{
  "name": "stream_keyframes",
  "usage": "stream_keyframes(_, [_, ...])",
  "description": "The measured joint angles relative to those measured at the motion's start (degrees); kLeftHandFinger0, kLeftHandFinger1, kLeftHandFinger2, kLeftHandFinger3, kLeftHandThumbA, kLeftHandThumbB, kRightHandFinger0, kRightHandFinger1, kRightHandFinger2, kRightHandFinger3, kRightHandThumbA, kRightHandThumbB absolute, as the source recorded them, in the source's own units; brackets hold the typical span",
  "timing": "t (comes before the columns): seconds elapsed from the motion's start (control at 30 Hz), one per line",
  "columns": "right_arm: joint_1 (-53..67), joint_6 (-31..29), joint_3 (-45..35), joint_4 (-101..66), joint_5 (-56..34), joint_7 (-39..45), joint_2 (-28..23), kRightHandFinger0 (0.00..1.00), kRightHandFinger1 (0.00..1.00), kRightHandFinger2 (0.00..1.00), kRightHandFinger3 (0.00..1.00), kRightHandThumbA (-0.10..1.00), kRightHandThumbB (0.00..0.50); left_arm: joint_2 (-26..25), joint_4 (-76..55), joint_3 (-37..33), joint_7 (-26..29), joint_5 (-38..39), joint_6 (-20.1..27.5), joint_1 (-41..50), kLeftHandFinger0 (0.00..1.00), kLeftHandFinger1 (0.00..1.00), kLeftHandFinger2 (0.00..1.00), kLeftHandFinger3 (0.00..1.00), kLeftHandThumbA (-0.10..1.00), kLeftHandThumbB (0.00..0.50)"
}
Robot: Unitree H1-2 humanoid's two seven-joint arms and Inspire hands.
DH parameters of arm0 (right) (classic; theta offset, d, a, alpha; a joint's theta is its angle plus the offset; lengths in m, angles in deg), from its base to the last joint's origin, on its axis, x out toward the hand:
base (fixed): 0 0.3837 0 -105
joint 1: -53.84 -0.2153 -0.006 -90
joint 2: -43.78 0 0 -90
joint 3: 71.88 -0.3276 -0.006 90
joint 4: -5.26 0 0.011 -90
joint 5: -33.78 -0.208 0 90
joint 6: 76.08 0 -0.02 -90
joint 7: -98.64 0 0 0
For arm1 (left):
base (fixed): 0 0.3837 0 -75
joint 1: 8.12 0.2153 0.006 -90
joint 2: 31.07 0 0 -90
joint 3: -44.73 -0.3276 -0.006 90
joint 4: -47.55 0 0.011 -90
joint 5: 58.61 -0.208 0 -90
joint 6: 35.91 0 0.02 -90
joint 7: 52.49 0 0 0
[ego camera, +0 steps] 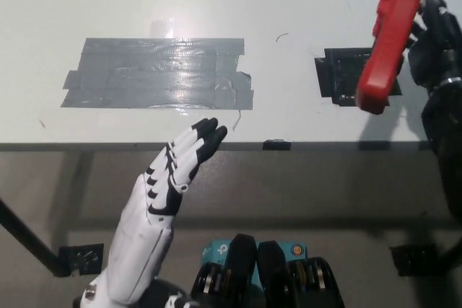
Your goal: The robot first picks the multimeter with right hand and then unfolds the black stand on the back of it using left hand
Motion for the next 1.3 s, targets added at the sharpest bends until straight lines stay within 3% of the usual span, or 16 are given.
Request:
stream_keyframes(0.27, [-7.11, -0.46, 8.55, 17.44, 9.04, -0.16, -1.61, 0.00, 0.39, 0.82, 0.90, -0.10, 0.144, -1.33, 2.65, 1.46, 0.47, -1.56, 0.00, 0.70, 1.00, 1.00, 1.00, 1.00, 1.00, 0.207])
stream_keyframes(0.43, [-11.31, -1.77, 12.90, 25.26, 14.39, -0.48, -1.77, 0.00, 0.37, 0.81, 0.92, -0.10, 0.136, -1.34, 3.49, 2.25, 0.47, -2.40, 0.00, 1.22, 1.00, 1.00, 1.00, 1.00, 1.00, 0.217])
stream_keyframes(0.57, [-14.46, -3.75, 15.73, 29.78, 18.95, -0.57, -1.97, 0.00, 0.28, 0.79, 0.90, -0.10, 0.151, -1.35, 3.59, 2.95, 0.48, -2.68, 0.00, 1.45, 1.00, 1.00, 1.00, 1.00, 1.00, 0.207])
stream_keyframes(0.77, [-17.96, -7.51, 18.16, 34.92, 24.09, -0.58, -2.20, 0.00, 0.31, 0.83, 0.90, -0.10, 0.167, -1.78, 3.59, 3.53, 0.55, -2.83, 0.00, 1.58, 1.00, 1.00, 1.00, 1.00, 1.00, 0.199])
stream_keyframes(0.9, [-18.71, -10.24, 19.62, 38.51, 27.00, -0.59, -2.19, 0.00, 0.27, 0.73, 0.83, -0.10, 0.168, -2.76, 3.59, 3.55, 0.95, -2.86, 0.00, 1.59, 1.00, 1.00, 1.00, 1.00, 1.00, 0.191])
stream_keyframes(0.97, [-18.87, -11.78, 20.60, 40.93, 28.55, -0.57, -2.19, 0.00, 0.30, 0.78, 0.88, -0.10, 0.146, -3.17, 3.60, 3.55, 1.28, -2.87, 0.00, 1.56, 1.00, 1.00, 1.00, 1.00, 1.00, 0.191])
stream_keyframes(1.13, [-19.52, -15.27, 21.92, 47.19, 32.00, 0.32, -2.19, 0.00, 0.39, 0.85, 0.89, -0.10, 0.169, -3.69, 3.60, 3.57, 2.27, -3.18, 0.00, 1.52, 1.00, 1.00, 1.00, 1.00, 1.00, 0.188])
stream_keyframes(1.2, [-19.88, -16.69, 22.03, 49.49, 33.05, 1.00, -2.19, 0.00, 0.33, 0.76, 0.78, -0.10, 0.189, -3.91, 3.60, 3.57, 2.67, -3.36, 0.00, 1.49, 1.00, 1.00, 1.00, 1.00, 1.00, 0.185])
stream_keyframes(1.3, [-19.95, -18.96, 22.08, 51.97, 34.50, 1.78, -2.17, 0.00, 0.29, 0.74, 0.76, -0.10, 0.193, -4.15, 3.60, 3.58, 3.09, -3.72, 0.00, 1.49, 1.00, 1.00, 1.00, 1.00, 1.00, 0.184])
